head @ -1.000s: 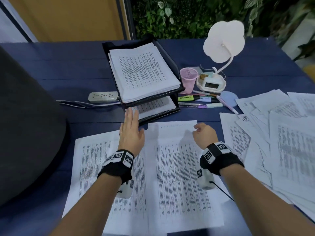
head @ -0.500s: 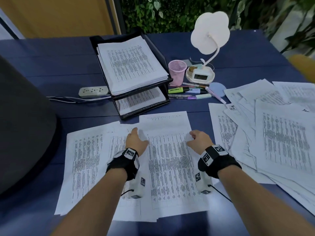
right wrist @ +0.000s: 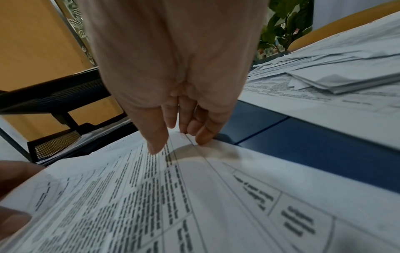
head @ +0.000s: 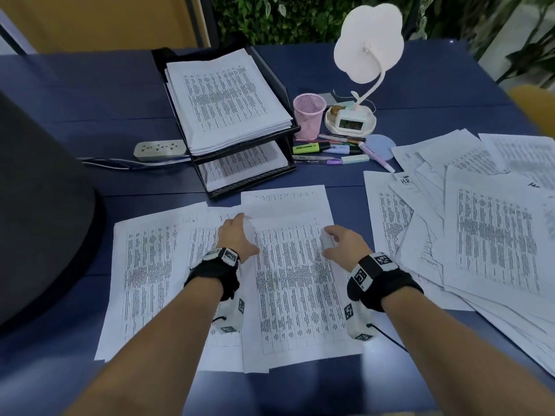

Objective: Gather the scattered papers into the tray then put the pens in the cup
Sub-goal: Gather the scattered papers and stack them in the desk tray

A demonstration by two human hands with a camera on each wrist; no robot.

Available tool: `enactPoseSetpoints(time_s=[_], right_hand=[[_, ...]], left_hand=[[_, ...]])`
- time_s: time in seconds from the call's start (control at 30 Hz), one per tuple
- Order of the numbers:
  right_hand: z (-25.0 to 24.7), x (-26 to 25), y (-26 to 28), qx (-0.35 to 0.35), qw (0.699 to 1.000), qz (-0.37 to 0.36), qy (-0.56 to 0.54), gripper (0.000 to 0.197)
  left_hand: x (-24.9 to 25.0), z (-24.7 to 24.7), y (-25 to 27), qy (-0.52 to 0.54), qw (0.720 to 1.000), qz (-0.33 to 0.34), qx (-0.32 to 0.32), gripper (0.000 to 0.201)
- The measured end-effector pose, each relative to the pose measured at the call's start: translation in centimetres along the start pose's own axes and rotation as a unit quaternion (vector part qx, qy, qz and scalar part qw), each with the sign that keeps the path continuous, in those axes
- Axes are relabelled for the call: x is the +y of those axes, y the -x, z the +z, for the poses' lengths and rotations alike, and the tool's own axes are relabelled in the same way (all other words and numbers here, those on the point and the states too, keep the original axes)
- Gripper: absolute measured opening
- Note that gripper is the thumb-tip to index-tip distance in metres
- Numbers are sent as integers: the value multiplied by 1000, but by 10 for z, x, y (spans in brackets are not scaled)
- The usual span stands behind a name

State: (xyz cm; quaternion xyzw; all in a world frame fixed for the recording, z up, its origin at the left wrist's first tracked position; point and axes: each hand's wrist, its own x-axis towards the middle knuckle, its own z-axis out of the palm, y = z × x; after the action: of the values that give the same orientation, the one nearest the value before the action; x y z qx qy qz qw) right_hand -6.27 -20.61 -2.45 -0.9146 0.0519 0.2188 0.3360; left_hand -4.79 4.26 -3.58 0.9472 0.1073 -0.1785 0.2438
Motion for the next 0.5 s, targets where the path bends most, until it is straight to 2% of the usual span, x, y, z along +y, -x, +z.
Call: enactPoseSetpoints(time_s=[0.1, 0.23, 0.5], right_hand=[[0, 0, 0, -2, 1000, -4, -10, 60], [1, 2, -2, -1, 999, 6, -50, 61], [0, 1, -7, 2, 980, 39, -197, 61]], left_hand=[[3, -1, -1, -68, 998, 14, -5, 80], [10, -6, -3, -91, 995, 31, -26, 77], [15, -10, -3, -123, 990, 47, -44, 87]])
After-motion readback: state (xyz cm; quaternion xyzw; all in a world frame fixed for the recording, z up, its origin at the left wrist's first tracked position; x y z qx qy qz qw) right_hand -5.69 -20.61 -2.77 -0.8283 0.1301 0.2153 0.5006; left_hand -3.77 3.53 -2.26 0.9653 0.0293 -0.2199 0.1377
